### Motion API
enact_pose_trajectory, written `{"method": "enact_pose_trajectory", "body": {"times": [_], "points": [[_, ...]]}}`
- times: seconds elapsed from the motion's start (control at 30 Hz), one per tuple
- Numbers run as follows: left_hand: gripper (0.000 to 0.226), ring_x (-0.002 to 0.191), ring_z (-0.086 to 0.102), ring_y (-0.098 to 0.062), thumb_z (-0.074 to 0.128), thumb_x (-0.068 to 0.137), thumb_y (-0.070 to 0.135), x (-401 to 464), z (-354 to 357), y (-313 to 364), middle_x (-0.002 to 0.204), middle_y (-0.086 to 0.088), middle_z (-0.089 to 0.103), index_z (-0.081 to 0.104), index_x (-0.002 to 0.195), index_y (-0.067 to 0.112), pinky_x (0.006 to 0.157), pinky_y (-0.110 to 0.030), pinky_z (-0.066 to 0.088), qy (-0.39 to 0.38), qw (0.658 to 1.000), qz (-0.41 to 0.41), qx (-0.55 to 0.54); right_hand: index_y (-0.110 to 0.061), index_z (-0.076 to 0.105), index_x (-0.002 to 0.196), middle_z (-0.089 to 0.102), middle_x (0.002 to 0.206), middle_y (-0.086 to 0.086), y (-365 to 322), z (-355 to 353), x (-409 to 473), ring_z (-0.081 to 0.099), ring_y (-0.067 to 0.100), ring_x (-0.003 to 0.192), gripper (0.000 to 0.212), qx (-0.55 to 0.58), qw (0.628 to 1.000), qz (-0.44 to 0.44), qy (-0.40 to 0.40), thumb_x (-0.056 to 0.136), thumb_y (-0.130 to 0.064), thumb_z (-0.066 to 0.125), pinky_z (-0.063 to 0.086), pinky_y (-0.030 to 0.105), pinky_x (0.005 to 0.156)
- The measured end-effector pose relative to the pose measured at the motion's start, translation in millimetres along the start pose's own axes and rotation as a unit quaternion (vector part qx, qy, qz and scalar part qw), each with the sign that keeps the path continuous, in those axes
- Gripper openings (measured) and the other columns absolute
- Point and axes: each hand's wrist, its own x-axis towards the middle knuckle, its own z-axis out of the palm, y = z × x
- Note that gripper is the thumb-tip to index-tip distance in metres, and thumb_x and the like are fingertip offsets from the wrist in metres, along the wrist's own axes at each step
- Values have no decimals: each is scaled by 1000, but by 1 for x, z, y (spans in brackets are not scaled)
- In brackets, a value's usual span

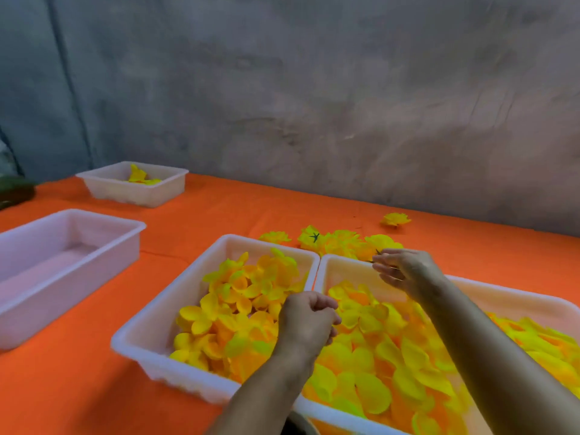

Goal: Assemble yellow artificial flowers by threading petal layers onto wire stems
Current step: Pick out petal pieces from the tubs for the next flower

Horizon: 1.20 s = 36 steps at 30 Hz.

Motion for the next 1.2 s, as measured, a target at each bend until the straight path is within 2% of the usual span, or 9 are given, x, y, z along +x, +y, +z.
{"method": "enact_pose_trajectory", "body": {"times": [0.1, 0.23, 0.3, 0.57, 0.73, 0.83, 0.93, 1.03, 1.2], "points": [[23, 52, 52, -14, 53, 80, -6, -3, 0, -6, 67, -3, 63, 61, 74, 15, 57, -26, 46, 18, 999, 22, 33, -6, 66, 91, 70, 61, 1, 7, -3, -35, 65, 6, 50, 13, -27, 999, -17, -36, 90, 0, 54, 45, 26, 61], [20, 78, 65, -29, 55, 77, 0, -17, -6, -8, 88, -14, 71, 68, 88, 11, 75, -35, 53, 44, 994, 53, 80, -11, 68, 87, 71, 69, 2, 17, 6, -95, 65, 15, 68, 12, -71, 993, -29, -94, 89, -5, 58, 45, 28, 64], [20, 87, 67, -32, 57, 78, 1, -23, -11, -9, 91, -14, 72, 70, 90, 10, 79, -37, 55, 54, 991, 68, 103, -11, 68, 88, 71, 74, 4, 23, 14, -119, 64, 17, 73, 10, -84, 989, -22, -119, 89, -6, 59, 45, 29, 65], [17, 85, 68, -32, 60, 77, 0, -37, -55, -4, 88, -16, 72, 71, 87, 8, 77, -41, 55, 102, 973, 111, 177, -12, 70, 86, 73, 82, 6, 45, 28, -165, 67, 18, 78, 10, -103, 984, -23, -145, 89, -10, 61, 48, 30, 68], [13, 84, 66, -35, 62, 77, 0, -36, -82, -10, 86, -18, 71, 70, 85, 6, 76, -45, 55, 124, 968, 107, 191, -15, 69, 84, 72, 77, 2, 51, 25, -180, 67, 13, 72, 12, -109, 984, -31, -139, 91, -12, 59, 49, 29, 66], [8, 87, 66, -30, 66, 79, 6, -37, -93, -15, 87, -12, 71, 71, 86, 8, 78, -35, 53, 137, 957, 125, 221, -15, 69, 84, 72, 77, 2, 53, 24, -186, 66, 14, 73, 13, -109, 984, -34, -138, 91, -13, 59, 50, 29, 68], [19, 93, 63, -24, 70, 79, 9, -31, -107, -16, 99, -7, 70, 71, 98, 10, 80, -27, 45, 161, 926, 140, 310, -15, 69, 85, 72, 79, 2, 53, 23, -188, 67, 14, 74, 12, -107, 985, -35, -132, 91, -13, 59, 50, 30, 70], [37, 106, 60, -27, 69, 77, 8, -17, -119, -13, 113, -9, 67, 67, 113, 15, 87, -34, 48, 119, 897, 118, 410, -15, 70, 84, 73, 76, 1, 53, 24, -187, 67, 14, 72, 12, -107, 985, -34, -130, 91, -13, 60, 51, 30, 69], [58, 121, 51, -24, 78, 71, 17, 7, -119, -13, 132, -5, 56, 60, 125, 23, 90, -31, 44, -15, 853, 105, 511, -15, 70, 84, 73, 75, 0, 51, 33, -179, 68, 12, 73, 12, -116, 983, -39, -139, 91, -13, 60, 50, 29, 67]]}}
